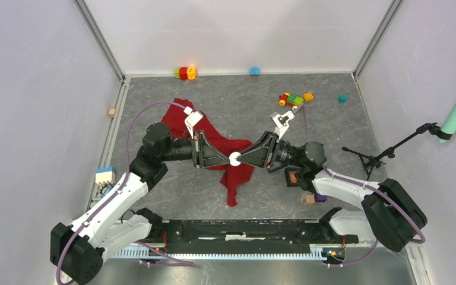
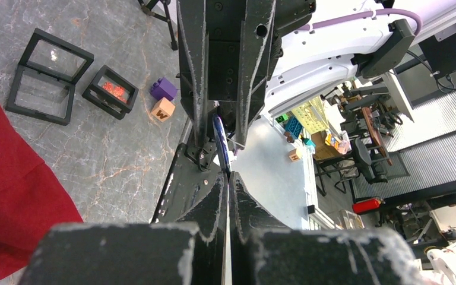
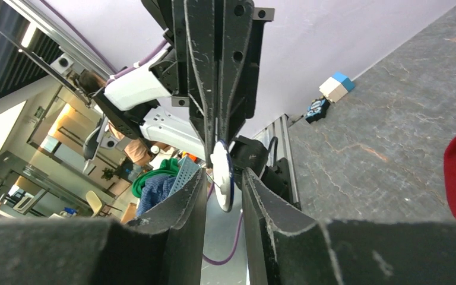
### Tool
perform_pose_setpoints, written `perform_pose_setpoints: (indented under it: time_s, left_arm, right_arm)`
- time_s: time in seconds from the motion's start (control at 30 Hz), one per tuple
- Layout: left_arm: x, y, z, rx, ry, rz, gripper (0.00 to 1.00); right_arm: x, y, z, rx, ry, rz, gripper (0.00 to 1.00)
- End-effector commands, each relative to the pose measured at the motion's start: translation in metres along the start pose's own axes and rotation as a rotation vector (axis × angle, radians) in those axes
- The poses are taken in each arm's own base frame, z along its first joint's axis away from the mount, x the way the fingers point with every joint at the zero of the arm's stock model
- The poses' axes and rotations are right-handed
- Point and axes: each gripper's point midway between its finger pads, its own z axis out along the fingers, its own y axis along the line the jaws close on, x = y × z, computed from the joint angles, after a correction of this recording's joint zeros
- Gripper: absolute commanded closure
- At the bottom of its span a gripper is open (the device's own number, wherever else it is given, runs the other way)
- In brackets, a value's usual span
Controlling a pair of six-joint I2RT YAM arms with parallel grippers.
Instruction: Remove the brooch from the garment
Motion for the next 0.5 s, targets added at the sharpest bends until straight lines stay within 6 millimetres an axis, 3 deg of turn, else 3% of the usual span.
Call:
perform_pose_setpoints:
  time_s: [0.0,0.47]
  left_arm:
    - [-0.002,-0.006,-0.001,0.016,-0.005,0.072,0.98]
    - [-0.002,-0.007,-0.001,0.015,-0.009,0.082,0.98]
  right_arm:
    - [-0.014,0.023,0.004,-0.087,-0.045,-0.031,0.67]
    - [-0.005,0.008,0.009,-0.019,0.007,-0.035,0.71]
